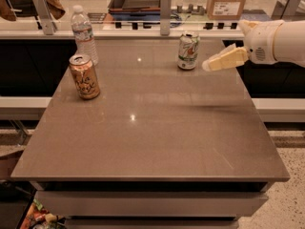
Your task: Move 7up can near water bottle
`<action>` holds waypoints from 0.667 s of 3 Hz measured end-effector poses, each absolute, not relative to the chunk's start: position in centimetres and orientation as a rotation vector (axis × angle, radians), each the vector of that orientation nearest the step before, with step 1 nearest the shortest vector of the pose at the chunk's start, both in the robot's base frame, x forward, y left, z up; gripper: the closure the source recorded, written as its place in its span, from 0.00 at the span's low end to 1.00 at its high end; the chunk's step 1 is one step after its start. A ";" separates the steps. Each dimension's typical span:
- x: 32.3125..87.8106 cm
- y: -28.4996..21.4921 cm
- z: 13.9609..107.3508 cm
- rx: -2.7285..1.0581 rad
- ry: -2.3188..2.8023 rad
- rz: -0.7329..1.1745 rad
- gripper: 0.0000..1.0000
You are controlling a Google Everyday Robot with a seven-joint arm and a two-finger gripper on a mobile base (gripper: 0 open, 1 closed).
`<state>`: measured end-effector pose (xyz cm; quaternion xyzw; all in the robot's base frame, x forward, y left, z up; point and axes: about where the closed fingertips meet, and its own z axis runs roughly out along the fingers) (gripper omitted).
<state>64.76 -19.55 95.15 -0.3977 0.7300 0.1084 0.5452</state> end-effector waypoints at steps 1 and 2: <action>67.1 -18.5 94.6 -0.884 1.683 0.327 0.00; 69.1 -18.0 94.1 -0.837 1.653 0.365 0.00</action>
Offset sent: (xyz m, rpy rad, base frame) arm 0.0683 0.0137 -0.0152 0.2226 -0.0569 -0.0113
